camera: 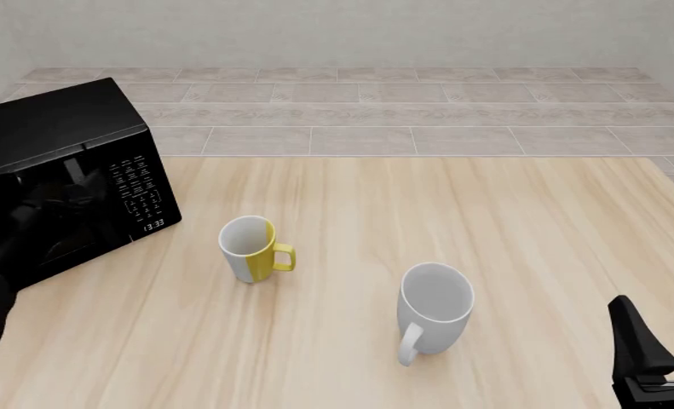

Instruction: Close the microwave.

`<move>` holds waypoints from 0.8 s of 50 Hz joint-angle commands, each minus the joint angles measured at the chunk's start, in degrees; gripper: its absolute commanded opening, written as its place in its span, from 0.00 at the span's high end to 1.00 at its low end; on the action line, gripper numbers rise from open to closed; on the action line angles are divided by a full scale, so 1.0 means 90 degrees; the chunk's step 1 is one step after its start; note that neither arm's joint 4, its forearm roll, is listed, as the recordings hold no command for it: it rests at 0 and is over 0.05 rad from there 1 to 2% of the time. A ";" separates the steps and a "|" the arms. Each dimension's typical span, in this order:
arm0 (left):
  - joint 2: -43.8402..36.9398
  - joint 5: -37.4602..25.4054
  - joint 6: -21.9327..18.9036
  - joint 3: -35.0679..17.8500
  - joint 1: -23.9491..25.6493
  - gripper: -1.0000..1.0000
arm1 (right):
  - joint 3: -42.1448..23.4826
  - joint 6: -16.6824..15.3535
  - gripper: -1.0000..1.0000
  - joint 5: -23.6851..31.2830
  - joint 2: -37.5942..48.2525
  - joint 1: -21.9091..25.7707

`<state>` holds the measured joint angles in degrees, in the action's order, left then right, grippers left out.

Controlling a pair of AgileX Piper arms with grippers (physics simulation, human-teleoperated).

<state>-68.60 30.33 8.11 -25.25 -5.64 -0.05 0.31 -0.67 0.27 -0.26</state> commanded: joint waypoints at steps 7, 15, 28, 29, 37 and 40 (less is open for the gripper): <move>0.3585 -0.2010 -0.0012 0.1063 0.0550 0.00 | 0.0003 -0.0036 0.00 -0.0015 -0.0024 0.0032; 0.5536 -0.3448 0.0183 0.1306 0.0968 0.00 | 0.0003 -0.0044 0.00 -0.0004 -0.0022 0.0035; 0.7509 -0.5584 0.0034 0.0806 0.1099 0.00 | 0.0003 -0.0056 0.00 -0.0007 -0.0009 0.0050; 0.7613 -0.5739 -0.0131 0.0602 0.1120 0.00 | 0.0003 -0.0067 0.00 -0.0015 0.0007 0.0070; 0.7621 -0.6044 -0.0062 0.0264 0.1207 0.00 | -0.0001 -0.0092 0.00 -0.0042 0.0019 0.0098; 0.7621 -0.6097 -0.0089 0.0196 0.1249 0.00 | -0.0002 -0.0101 0.00 -0.0036 0.0014 0.0110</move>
<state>-4.43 -18.55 7.71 -20.58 4.46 -0.04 -0.39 -0.89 0.31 0.46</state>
